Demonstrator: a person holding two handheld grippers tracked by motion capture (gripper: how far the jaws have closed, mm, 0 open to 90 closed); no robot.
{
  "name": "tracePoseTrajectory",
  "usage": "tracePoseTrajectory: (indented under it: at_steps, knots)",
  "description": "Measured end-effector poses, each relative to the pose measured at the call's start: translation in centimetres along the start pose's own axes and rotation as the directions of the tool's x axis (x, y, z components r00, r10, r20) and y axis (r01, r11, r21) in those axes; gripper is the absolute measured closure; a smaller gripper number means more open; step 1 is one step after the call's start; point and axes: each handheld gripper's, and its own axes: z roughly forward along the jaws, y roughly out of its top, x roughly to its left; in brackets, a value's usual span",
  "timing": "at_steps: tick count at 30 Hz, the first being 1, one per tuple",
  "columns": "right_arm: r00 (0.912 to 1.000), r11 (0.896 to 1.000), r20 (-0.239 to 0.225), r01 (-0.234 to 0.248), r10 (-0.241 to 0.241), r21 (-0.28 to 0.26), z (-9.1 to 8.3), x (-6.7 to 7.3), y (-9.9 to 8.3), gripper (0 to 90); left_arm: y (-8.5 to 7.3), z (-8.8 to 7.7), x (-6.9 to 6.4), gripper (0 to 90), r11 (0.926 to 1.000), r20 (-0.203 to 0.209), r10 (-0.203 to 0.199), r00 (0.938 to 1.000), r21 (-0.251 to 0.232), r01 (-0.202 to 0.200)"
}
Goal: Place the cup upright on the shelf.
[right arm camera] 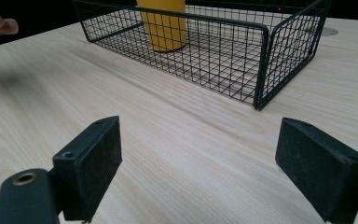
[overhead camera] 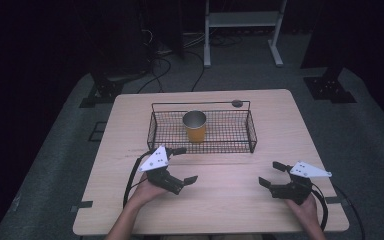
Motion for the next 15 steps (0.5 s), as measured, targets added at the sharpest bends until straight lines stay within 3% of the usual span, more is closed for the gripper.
tracePoseTrajectory:
  at_steps: [8,11,15]
  knots:
    - [1.0000,1.000,-0.001,0.002,-0.002,0.000,0.0,0.0,0.0,13.4,-0.6,-1.0,-0.9,1.8,1.0000,-0.024,0.008,0.9997,-0.004,-0.008]
    - [1.0000,1.000,-0.001,0.002,-0.002,0.000,0.0,0.0,0.0,13.4,-0.7,-1.0,-1.2,1.8,0.9998,-0.015,0.006,0.9999,0.019,-0.006]
    - [1.0000,1.000,-0.005,0.003,-0.003,-0.003,0.0,0.0,0.0,13.4,-1.1,-1.2,-1.9,1.8,0.9999,-0.028,0.013,0.9995,-0.002,-0.013]
